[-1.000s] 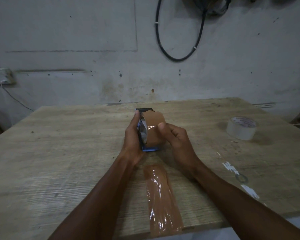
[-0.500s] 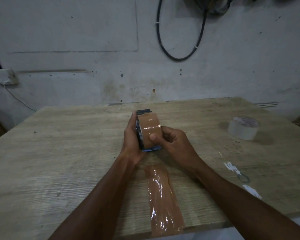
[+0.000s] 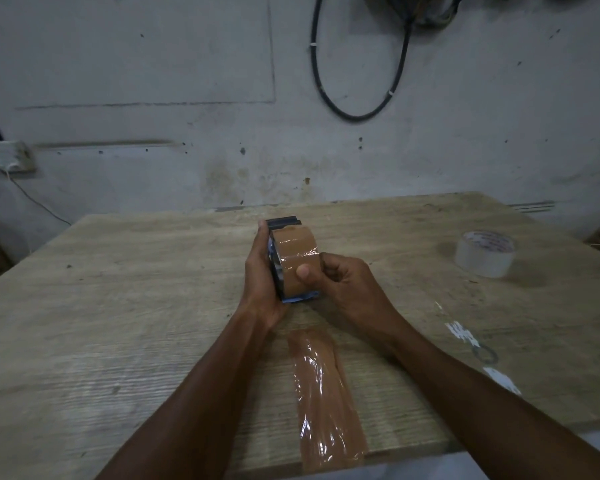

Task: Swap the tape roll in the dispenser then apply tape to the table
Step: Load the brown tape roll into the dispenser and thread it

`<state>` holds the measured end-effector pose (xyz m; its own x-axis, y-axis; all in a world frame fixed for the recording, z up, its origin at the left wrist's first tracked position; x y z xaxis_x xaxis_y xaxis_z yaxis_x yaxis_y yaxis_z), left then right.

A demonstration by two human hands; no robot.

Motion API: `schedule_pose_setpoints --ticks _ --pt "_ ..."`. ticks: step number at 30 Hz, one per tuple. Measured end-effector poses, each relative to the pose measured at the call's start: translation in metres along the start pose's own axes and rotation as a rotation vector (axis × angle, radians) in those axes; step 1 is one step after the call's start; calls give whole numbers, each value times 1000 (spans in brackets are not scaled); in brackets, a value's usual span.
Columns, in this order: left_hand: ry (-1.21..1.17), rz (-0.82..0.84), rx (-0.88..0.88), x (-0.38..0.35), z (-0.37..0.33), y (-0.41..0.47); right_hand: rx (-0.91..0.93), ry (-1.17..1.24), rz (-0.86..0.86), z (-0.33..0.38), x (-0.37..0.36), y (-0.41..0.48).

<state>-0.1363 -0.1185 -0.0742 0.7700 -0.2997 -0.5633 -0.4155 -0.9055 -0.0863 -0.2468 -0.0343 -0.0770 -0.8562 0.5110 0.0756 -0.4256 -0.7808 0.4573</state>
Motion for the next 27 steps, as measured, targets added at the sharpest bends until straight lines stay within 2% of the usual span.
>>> schedule_pose_setpoints --ticks 15,21,24,27 --pt "36 -43 -16 2 1 4 50 -61 -37 8 1 -3" --pt "135 -53 -21 -2 5 0 180 -68 -209 22 15 0" --pt "209 -59 -8 -3 6 -1 261 -104 -230 28 16 3" --pt "248 -70 -56 -6 4 -5 267 -66 -246 31 17 5"
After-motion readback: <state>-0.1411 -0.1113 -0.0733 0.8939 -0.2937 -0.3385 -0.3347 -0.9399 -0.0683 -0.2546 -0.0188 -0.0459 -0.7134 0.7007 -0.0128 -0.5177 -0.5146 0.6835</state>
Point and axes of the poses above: each hand's wrist, its own y-axis towards the middle knuckle, its own x-axis out of the back of the hand, z = x × y, the point moved 2 cm from there along y, towards the middle knuckle, and after that the axes turned 13 degrees about -z, right-handed, at the moved point
